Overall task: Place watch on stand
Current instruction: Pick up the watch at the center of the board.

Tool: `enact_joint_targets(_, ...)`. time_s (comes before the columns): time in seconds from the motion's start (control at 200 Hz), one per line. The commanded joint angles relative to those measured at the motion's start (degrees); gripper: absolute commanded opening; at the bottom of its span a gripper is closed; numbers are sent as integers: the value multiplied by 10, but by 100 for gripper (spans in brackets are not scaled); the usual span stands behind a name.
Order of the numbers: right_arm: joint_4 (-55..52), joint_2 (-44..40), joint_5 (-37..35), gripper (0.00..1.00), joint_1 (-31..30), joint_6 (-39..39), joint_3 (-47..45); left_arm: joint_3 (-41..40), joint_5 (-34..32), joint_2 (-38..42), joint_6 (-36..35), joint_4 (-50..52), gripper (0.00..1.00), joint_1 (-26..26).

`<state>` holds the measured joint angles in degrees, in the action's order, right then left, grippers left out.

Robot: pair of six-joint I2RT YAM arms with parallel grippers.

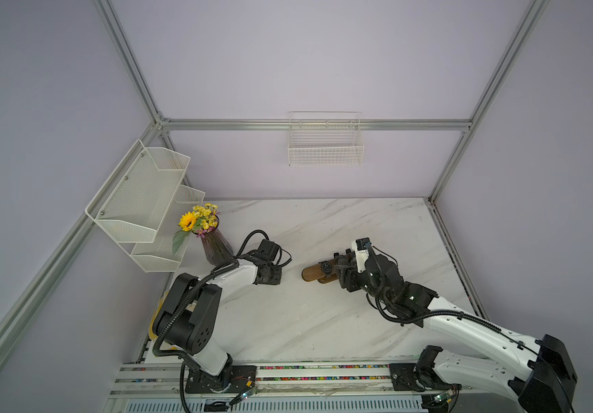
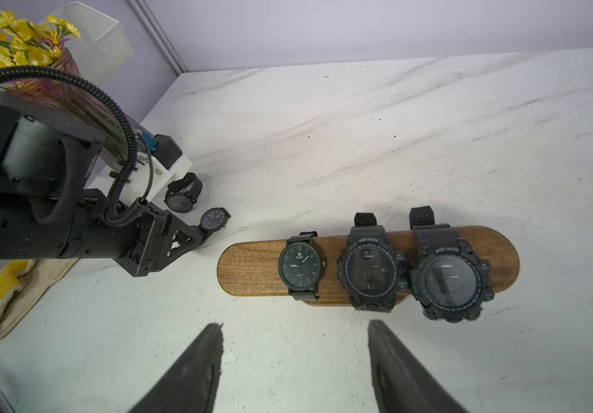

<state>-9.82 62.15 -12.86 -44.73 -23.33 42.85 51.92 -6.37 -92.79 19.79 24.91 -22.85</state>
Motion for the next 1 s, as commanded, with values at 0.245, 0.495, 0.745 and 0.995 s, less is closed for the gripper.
enact_joint_targets(0.245, 6, 6, 5, 67, 1, -13, 23, 18, -22, 19, -10, -17, 10, -19)
enact_joint_targets(0.495, 5, 17, 7, 67, 1, -13, 33, -51, -70, 140, -35, -89, 0, -57)
enact_joint_targets(0.745, -1, 14, 27, 69, 13, 11, 41, -120, -76, 275, -88, -168, 0, -108)
enact_joint_targets(0.995, -27, -22, 212, 69, 82, 78, 64, -183, 99, 444, -151, -272, 0, -157)
